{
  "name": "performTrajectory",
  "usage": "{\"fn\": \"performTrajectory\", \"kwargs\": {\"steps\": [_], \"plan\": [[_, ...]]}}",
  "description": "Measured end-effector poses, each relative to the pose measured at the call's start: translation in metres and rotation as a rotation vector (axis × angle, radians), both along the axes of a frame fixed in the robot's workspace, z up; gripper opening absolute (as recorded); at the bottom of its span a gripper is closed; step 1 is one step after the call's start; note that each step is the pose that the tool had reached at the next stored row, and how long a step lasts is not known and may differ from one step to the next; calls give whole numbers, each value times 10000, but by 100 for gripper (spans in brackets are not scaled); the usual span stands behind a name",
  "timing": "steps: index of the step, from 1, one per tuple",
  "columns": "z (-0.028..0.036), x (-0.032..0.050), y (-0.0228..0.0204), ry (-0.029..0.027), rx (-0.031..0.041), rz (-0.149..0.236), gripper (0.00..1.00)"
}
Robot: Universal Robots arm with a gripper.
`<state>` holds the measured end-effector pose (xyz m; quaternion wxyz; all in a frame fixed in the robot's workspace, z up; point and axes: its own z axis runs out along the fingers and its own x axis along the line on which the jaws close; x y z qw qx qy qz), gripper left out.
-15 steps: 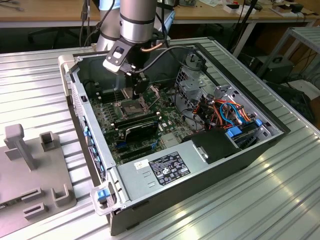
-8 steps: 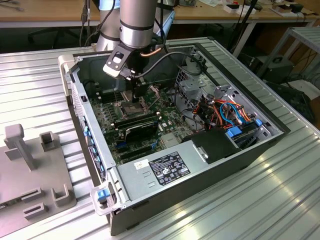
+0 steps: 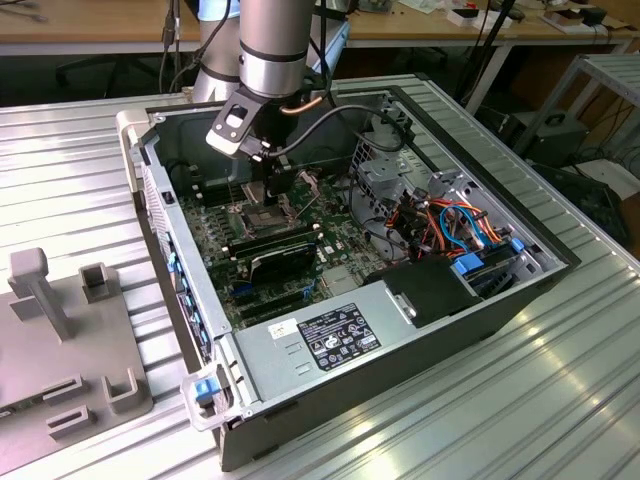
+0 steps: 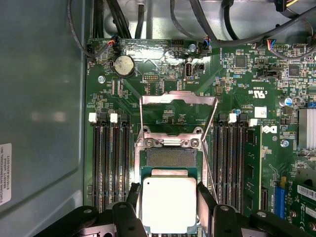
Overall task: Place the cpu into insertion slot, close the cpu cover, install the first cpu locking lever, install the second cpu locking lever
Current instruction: 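Place the cpu into insertion slot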
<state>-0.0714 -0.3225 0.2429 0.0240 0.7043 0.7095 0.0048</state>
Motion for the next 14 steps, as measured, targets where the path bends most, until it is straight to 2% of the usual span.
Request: {"fn": "performTrajectory", "kwargs": {"steps": [4, 5, 6, 7, 14], "plan": [[-2, 0, 0, 0, -1, 0, 55], [-5, 0, 1, -2, -21, -1, 55], [-11, 0, 0, -1, -92, -1, 55], [-19, 1, 0, -3, -99, 1, 55], [-138, 1, -3, -4, -104, 0, 55]]}}
